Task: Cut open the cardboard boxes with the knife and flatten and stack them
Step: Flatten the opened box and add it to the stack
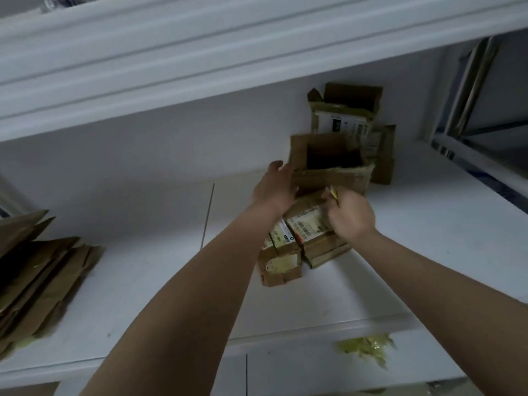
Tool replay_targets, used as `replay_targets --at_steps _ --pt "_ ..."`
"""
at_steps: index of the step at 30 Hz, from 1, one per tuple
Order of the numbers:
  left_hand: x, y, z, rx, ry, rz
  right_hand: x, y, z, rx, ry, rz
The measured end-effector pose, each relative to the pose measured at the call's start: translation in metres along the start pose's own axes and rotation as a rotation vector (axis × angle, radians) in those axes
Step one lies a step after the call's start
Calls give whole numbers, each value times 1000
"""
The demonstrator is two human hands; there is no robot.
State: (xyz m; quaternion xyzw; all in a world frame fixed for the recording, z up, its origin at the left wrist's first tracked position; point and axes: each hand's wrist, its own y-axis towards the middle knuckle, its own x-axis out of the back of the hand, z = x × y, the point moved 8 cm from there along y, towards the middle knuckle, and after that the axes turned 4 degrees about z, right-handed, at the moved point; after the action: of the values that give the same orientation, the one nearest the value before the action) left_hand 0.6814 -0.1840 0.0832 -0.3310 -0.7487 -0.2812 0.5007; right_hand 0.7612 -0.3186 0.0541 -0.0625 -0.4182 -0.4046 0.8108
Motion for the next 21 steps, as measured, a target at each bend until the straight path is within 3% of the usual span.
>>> replay_targets --at_steps 6,11,17,21 --pt "31 -1 13 140 -95 -275 -1 8 9 36 40 41" --pt "103 -40 81 208 -201 -570 -17 14 38 138 75 129" --pt "162 -120 151 420 21 -709 -56 -1 109 301 73 239" --pt "185 -176 160 365 146 -806 -79 -17 150 372 120 269"
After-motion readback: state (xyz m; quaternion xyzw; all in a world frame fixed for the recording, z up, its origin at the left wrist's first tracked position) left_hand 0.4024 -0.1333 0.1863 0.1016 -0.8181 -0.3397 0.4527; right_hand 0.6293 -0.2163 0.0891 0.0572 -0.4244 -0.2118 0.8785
